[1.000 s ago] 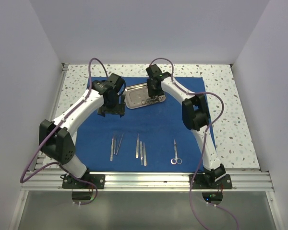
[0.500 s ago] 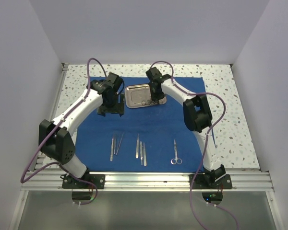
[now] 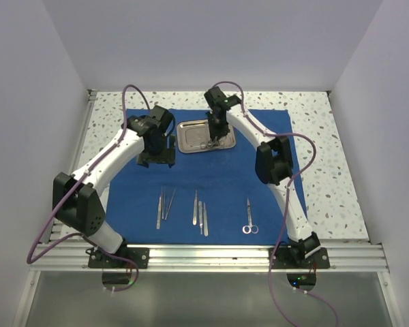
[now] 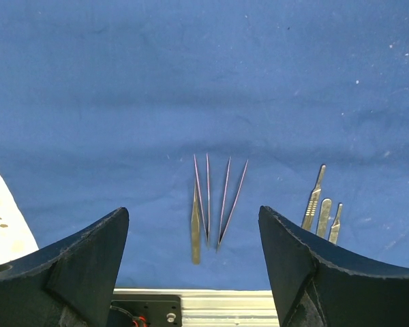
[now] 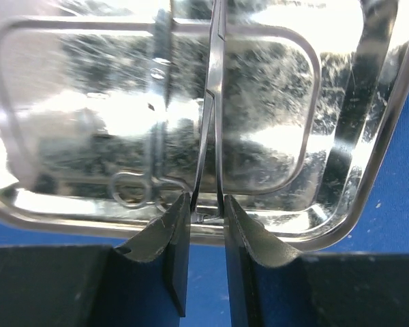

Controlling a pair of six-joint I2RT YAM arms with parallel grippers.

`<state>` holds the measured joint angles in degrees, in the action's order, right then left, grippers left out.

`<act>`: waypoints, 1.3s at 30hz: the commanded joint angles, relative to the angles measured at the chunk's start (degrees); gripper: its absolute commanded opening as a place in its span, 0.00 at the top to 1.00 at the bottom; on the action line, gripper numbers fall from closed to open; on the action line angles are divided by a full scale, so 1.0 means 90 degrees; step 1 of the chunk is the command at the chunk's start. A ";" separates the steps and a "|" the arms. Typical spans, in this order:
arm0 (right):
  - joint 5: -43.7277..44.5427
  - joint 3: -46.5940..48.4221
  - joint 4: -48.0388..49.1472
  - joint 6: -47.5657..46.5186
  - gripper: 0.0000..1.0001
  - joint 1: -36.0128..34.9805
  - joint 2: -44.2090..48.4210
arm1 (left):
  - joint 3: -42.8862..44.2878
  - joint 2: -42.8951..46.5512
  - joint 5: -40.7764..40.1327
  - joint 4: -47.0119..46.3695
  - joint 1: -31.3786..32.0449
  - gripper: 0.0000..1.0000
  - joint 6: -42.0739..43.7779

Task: Open and lay out the surgical kit
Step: Pick up the medical item from the container, then place the medical item in the surgical kit.

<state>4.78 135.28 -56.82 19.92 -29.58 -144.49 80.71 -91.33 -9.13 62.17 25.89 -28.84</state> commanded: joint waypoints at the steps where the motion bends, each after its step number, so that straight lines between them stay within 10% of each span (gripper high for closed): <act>1: -0.0384 0.0680 -0.0103 0.0150 1.00 -0.0024 0.0476 | -0.0051 0.0323 0.0018 -0.0199 -0.0054 0.20 0.0099; 10: -0.0112 0.0361 -0.0425 0.0150 1.00 0.0054 0.1453 | -0.0198 0.0441 0.0135 -0.0297 -0.0054 0.20 0.0070; 24: 0.0027 -0.8072 0.0922 0.0764 1.00 -0.0023 0.6596 | 0.0329 0.0119 0.0135 -0.0541 -0.0064 0.20 0.0362; 34: -0.1273 -1.0627 0.2094 0.1185 1.00 -0.0111 0.8612 | 0.0242 -0.0067 0.0603 -0.0833 -0.0064 0.21 0.0460; 37: -0.1214 -1.0452 0.1851 0.1214 0.87 -0.0111 0.8399 | 0.0154 -0.0028 0.0643 -0.0844 -0.0054 0.21 0.0519; 39: -0.1127 -1.0238 0.1665 0.1253 0.53 -0.0111 0.8359 | 0.0105 0.0030 0.0643 -0.0853 -0.0064 0.21 0.0538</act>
<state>-4.29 40.01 -42.83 30.13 -30.37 -68.66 81.84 -92.05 -4.60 56.73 25.87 -25.76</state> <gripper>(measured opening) 0.358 0.789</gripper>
